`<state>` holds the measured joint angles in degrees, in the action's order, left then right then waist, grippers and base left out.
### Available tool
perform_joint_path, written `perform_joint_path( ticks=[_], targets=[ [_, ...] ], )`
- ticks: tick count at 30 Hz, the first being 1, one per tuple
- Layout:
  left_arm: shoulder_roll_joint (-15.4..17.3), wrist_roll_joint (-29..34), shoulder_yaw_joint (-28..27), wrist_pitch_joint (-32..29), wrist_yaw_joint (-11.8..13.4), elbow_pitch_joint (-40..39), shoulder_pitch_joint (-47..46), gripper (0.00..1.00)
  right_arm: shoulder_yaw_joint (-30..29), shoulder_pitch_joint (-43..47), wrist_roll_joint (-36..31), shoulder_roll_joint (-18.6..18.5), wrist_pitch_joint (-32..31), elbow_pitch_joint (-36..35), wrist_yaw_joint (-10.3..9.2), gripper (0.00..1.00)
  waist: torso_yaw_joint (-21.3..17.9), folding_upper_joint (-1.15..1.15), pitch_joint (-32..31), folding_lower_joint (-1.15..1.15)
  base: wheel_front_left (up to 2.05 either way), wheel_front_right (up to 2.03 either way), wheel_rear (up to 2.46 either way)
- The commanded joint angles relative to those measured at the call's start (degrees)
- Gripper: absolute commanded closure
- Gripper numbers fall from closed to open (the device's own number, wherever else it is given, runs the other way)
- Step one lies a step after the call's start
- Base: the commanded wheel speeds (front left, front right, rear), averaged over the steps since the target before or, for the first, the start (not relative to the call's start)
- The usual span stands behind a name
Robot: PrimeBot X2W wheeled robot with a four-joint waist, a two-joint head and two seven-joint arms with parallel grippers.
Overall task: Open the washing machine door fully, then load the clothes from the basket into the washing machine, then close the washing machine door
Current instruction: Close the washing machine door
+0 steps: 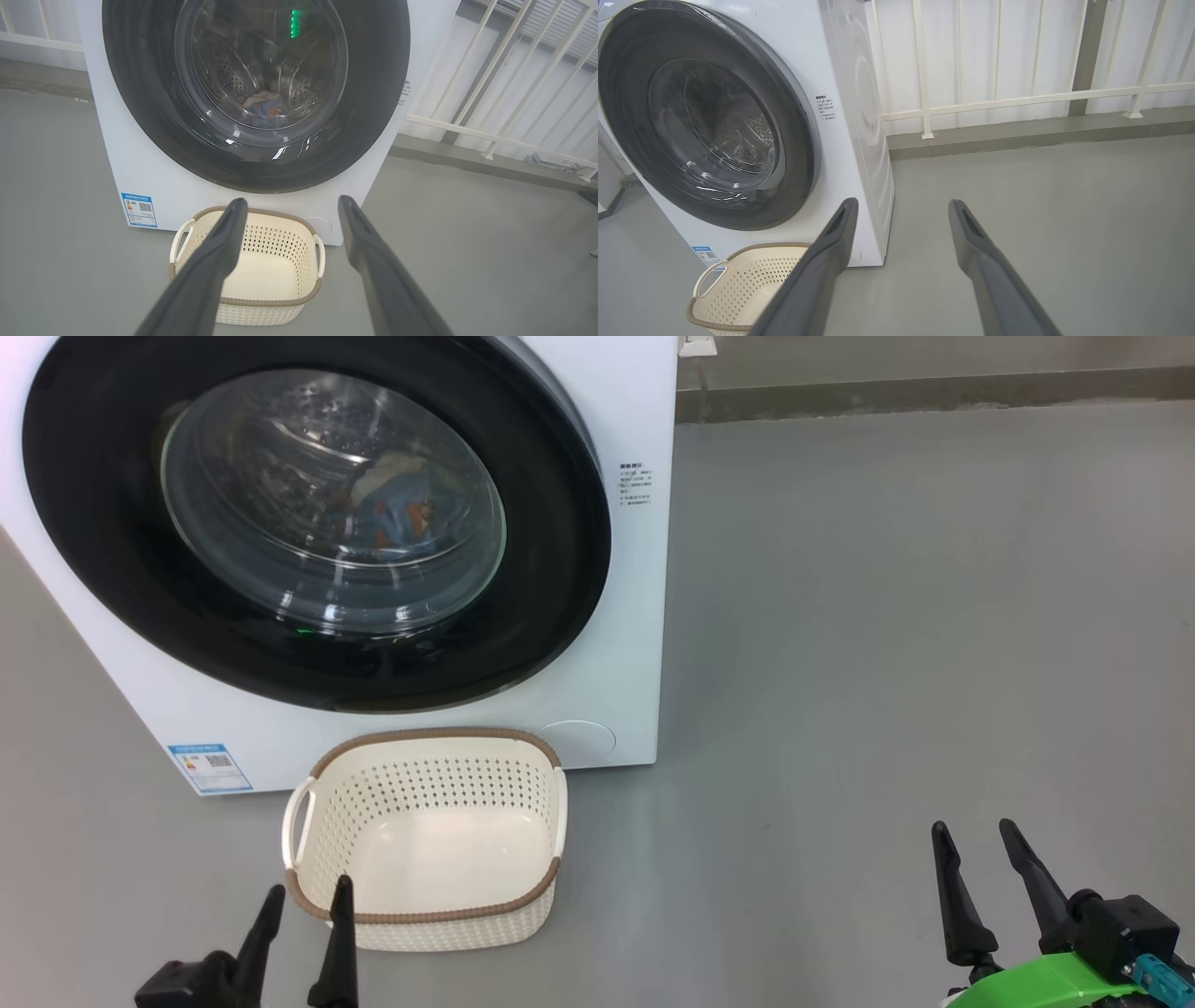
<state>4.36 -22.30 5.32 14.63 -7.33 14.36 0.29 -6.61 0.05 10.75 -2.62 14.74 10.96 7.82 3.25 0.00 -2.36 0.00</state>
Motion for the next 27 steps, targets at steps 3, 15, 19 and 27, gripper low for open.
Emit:
perform_joint_path(
  ticks=[3, 15, 19, 27],
  targets=[
    [0.91, -0.85, -1.32, 0.37, -0.15, -1.09, -1.04, 0.0, 1.64, -0.95, 0.3, -0.26, 0.26, -1.13, -0.33, 0.0, 0.02, 0.0, -0.05, 0.0, 0.0, 0.0, 0.0],
    [1.64, -2.2, -0.39, 0.37, -0.15, -0.89, -0.87, 0.0, 2.06, -0.93, 0.19, -0.26, 0.26, -0.87, -0.33, 0.0, 0.04, 0.0, -0.42, 0.0, 0.0, 0.0, 0.0],
    [1.74, -2.7, -0.36, 0.37, -0.15, -0.95, -0.78, 0.0, 2.29, -0.92, 0.3, -0.26, 0.26, -0.83, -0.33, 0.0, 0.0, 0.0, -0.47, 0.0, 0.0, 0.0, 0.0],
    [1.88, -3.13, -0.29, 0.37, -0.15, -1.16, -0.76, 0.0, 2.39, -0.96, 0.36, -0.26, 0.26, -0.86, -0.33, 0.0, 0.01, 0.0, -0.36, 0.0, 0.0, 0.0, 0.0]
  ],
)
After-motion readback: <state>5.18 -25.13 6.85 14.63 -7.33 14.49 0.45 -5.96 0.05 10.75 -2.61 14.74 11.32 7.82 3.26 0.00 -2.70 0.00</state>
